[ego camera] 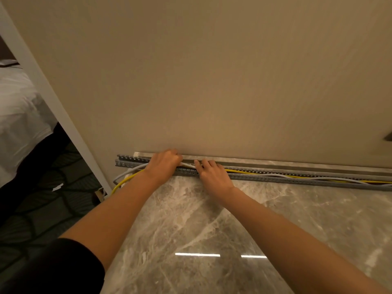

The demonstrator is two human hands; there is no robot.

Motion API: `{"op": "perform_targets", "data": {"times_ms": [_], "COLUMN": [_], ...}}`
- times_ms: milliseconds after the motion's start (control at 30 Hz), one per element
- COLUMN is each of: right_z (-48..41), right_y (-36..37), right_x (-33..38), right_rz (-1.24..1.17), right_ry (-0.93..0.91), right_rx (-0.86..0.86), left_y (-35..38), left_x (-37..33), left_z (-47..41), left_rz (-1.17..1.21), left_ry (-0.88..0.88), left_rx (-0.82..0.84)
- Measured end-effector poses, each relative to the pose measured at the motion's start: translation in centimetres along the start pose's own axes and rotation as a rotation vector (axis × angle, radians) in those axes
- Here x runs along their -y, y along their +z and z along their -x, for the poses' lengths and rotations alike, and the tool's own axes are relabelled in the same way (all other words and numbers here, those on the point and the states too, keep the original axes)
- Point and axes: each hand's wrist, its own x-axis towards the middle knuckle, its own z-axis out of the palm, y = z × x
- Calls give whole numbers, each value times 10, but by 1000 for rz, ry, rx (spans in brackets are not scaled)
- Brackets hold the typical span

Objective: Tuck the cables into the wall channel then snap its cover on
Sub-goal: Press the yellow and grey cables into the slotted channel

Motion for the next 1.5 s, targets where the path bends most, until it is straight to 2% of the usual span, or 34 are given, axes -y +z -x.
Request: {"op": "perform_targets", "data": {"times_ms": [100, 233, 333, 433, 533, 667, 833, 933, 1167, 1400, 1500], "right_z": [0, -3, -3, -5, -13, -25, -32, -34, -39, -39, -42], "right_y": [5, -1, -10, -16, -19, -27, -31, -28, -32, -27, -29], "right_x": [1, 5, 14, 27, 44, 64, 71, 68, 69, 66, 64], "right_rz": [36, 62, 26, -22, -89, -133, -157, -150, -144, -178, -229], "right_ry": [16, 61, 91, 62, 8, -57, -68, -81, -59, -85, -75], "right_rx": [42, 121, 87, 27, -5, -72, -58, -60, -55, -82, -76], "left_y": [4, 9, 6, 5, 7, 1, 2, 2, 13, 11, 5], "left_x": [-3, 4, 8, 16, 35, 59, 64, 67, 77, 82, 88], "left_z": [4, 8, 16, 25, 34, 41, 44, 45, 52, 56, 49], "left_rz": [-1, 176, 285, 404, 322, 308, 408, 389, 327, 360, 297], "left_ry": [29, 17, -1, -124, -300, -409, -434, -455, -354, -383, -309], "left_rx": [27, 20, -12, -101, -138, -16, -28, -1, 82, -12, -63]}}
